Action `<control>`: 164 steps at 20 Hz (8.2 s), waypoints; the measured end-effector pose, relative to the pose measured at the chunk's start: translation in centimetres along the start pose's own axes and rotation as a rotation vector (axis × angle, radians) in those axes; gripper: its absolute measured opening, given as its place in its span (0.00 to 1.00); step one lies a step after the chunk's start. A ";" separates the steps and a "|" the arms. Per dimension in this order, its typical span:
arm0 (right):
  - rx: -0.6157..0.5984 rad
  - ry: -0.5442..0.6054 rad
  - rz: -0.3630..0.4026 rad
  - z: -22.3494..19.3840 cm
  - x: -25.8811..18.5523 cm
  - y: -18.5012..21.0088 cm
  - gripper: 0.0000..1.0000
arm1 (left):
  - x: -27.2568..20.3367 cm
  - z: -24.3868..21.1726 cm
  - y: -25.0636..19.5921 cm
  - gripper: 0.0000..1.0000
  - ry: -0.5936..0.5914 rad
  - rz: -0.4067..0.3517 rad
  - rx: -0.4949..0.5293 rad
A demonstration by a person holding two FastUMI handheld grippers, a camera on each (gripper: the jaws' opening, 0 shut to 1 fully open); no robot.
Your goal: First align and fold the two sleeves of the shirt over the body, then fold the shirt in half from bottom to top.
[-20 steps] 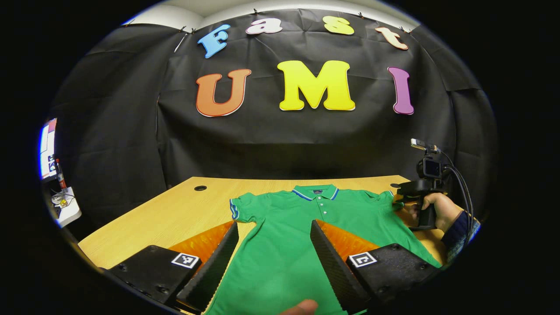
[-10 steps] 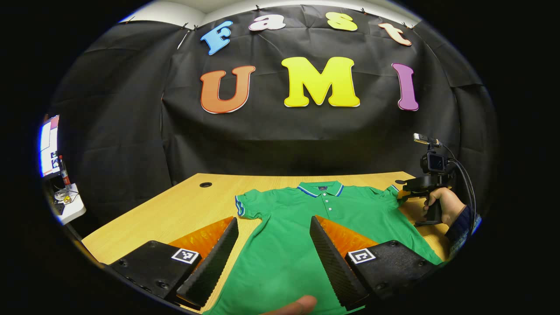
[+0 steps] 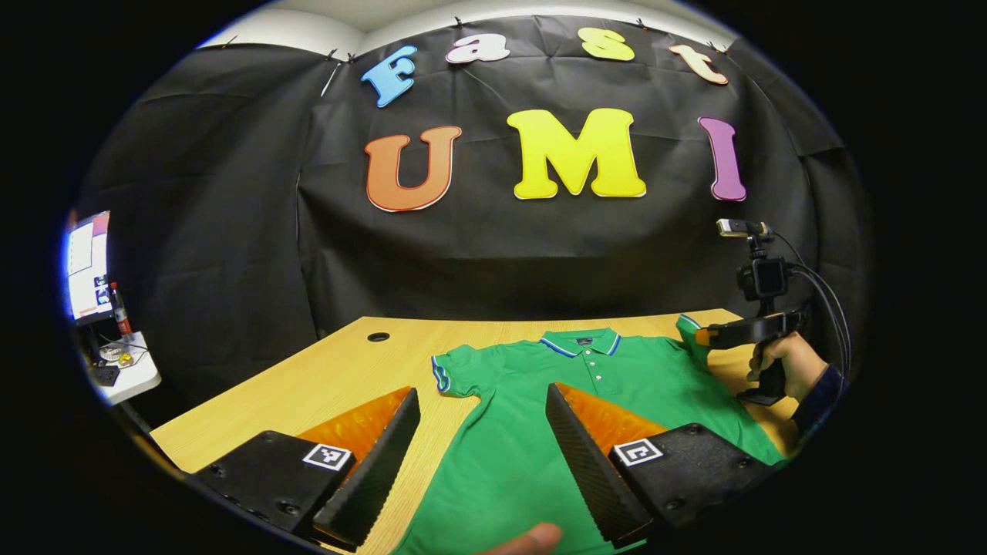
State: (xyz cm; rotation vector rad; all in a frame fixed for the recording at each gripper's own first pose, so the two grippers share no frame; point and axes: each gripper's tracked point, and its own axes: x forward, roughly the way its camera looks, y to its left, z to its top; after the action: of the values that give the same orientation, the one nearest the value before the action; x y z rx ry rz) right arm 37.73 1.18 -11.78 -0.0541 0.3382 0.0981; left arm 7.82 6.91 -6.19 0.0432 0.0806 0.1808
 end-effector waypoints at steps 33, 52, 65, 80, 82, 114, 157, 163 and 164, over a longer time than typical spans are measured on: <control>-0.055 -0.449 0.183 -1.9 -30.3 -0.7 0.96 | 25.9 -6.5 5.4 0.95 0.422 -0.017 -0.265; 0.043 -0.382 0.227 -4.1 -28.1 -0.6 0.95 | 29.0 -6.3 3.8 0.06 0.467 0.043 -0.083; 0.043 -0.350 0.214 -5.4 -27.0 -0.2 0.95 | 27.1 -5.2 -8.9 0.88 0.448 -0.133 -0.024; 0.014 -0.372 0.149 -2.8 -34.1 1.9 0.95 | 10.4 4.7 -4.6 1.00 0.003 -0.120 -0.053; -0.026 -0.393 0.119 -2.2 -35.9 1.9 0.95 | 7.2 4.3 -3.7 1.00 -0.016 -0.122 -0.060; 0.024 0.011 -0.002 -22.2 -35.4 2.1 0.95 | -6.2 -15.8 3.6 1.00 0.162 -0.119 0.010; 0.009 -0.345 0.054 6.9 -8.5 4.4 0.00 | 24.7 3.3 -1.3 0.07 -0.060 -0.205 -0.022; 0.031 -0.277 -0.022 7.1 3.3 2.0 0.00 | 34.0 2.2 -2.9 0.07 -0.053 -0.250 -0.056; 0.033 -0.274 -0.027 7.2 4.8 1.5 0.00 | 35.2 2.4 -3.6 0.07 -0.052 -0.265 -0.063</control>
State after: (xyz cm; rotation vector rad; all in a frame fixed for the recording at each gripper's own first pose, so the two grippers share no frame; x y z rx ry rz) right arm 44.46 3.62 -6.62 -0.0119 0.0657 0.0721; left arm 43.23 9.65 -6.71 -0.0256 0.0284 -0.0826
